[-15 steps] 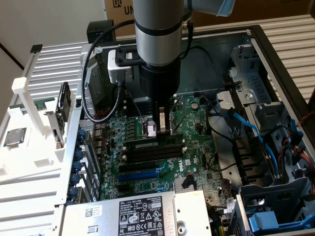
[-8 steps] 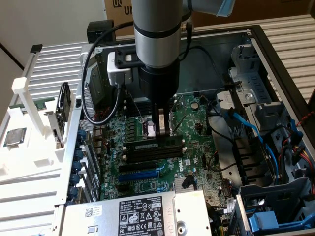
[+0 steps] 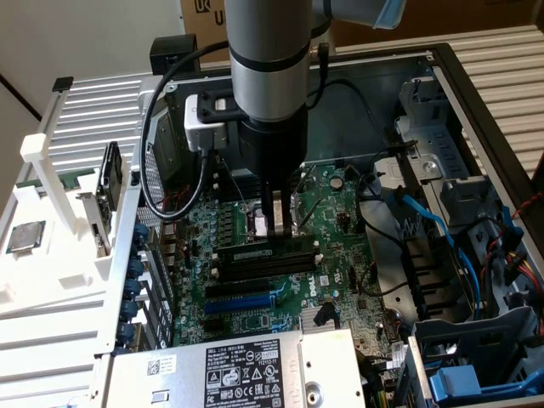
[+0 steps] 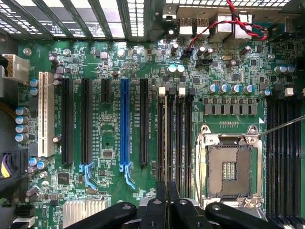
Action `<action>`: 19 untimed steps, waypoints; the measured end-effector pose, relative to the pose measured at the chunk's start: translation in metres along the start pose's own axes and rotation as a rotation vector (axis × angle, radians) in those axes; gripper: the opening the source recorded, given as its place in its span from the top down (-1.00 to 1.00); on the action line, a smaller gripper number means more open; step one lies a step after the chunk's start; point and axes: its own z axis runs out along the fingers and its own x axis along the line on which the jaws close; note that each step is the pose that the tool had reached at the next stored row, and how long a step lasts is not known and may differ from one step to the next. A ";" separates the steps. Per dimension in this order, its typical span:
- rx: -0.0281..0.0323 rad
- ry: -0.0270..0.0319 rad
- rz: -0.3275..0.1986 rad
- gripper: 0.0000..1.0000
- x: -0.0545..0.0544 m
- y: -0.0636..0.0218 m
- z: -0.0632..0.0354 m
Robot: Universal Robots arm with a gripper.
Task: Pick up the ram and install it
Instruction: 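Insert the ram into the slot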
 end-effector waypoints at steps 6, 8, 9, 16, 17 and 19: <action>0.0013 0.0003 0.000 0.76 0.000 0.0017 0.0009; 0.0014 0.0001 -0.002 0.76 0.000 0.0017 0.0011; 0.0012 0.0003 -0.004 0.76 0.001 0.0018 0.0010; 0.0008 0.0008 -0.016 0.76 0.001 0.0017 0.0010; 0.0008 0.0009 -0.016 0.76 0.001 0.0017 0.0010; 0.0009 0.0008 -0.015 0.76 0.001 0.0017 0.0013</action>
